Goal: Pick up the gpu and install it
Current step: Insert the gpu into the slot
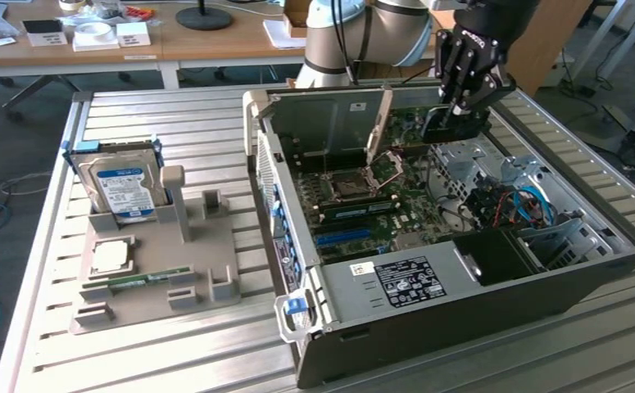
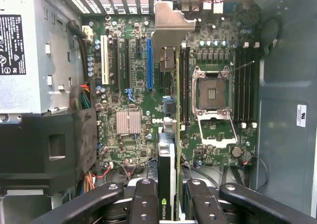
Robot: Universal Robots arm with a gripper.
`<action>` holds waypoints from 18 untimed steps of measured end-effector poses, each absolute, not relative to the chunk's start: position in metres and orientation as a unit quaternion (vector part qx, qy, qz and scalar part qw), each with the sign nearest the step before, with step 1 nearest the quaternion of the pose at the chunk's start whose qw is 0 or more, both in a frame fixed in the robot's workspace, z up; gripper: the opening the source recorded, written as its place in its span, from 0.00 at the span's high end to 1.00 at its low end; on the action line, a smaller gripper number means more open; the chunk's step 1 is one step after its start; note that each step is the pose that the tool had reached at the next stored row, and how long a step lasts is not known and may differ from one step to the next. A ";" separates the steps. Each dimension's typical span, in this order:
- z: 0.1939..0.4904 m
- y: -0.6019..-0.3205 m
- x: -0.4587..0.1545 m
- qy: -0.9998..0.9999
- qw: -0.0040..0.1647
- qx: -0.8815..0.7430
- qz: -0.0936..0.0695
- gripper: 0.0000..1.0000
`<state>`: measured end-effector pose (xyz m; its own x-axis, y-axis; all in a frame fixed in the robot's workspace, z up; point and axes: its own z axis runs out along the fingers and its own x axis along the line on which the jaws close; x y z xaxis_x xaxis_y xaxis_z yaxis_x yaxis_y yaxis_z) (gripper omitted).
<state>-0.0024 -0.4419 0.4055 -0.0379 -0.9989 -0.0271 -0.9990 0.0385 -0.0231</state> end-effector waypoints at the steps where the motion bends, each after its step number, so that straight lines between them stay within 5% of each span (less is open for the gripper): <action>1: 0.406 -0.442 -0.003 0.720 0.018 -0.693 0.001 0.73; 18: 0.405 -0.442 -0.014 0.724 0.018 -0.690 0.001 0.73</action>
<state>-0.0141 -0.4419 0.4046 -0.0479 -0.9985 -0.0271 -0.9985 0.0485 -0.0237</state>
